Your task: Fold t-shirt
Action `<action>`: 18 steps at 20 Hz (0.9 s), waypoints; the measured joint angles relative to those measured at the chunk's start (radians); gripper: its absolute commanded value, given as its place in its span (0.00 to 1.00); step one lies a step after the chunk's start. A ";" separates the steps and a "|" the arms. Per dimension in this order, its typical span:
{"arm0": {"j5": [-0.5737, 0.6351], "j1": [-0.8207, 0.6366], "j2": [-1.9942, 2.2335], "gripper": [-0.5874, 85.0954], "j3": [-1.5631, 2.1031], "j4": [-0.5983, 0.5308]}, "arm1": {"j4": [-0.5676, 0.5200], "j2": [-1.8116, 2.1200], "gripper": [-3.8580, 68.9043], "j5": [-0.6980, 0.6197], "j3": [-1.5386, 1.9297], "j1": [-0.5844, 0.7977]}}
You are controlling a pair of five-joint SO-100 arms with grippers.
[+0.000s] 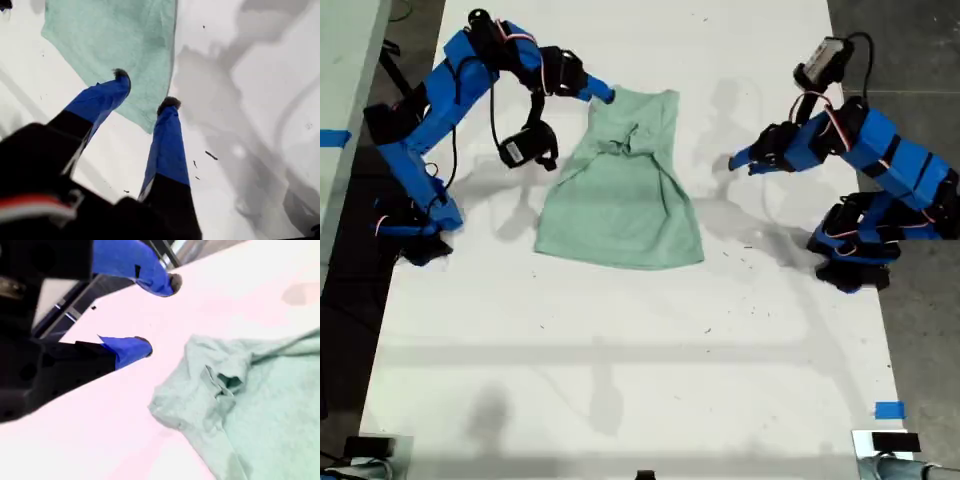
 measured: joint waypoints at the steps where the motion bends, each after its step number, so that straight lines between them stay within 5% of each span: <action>1: -0.020 0.021 0.061 0.22 0.072 0.032 | -0.005 0.000 0.39 0.003 0.000 -0.020; 9: -0.152 0.133 0.528 0.23 0.770 -0.143 | -0.081 -0.164 0.46 0.003 0.035 -0.153; 18: -0.213 0.235 0.482 0.23 0.830 -0.233 | -0.459 -0.512 0.46 0.034 0.192 -0.272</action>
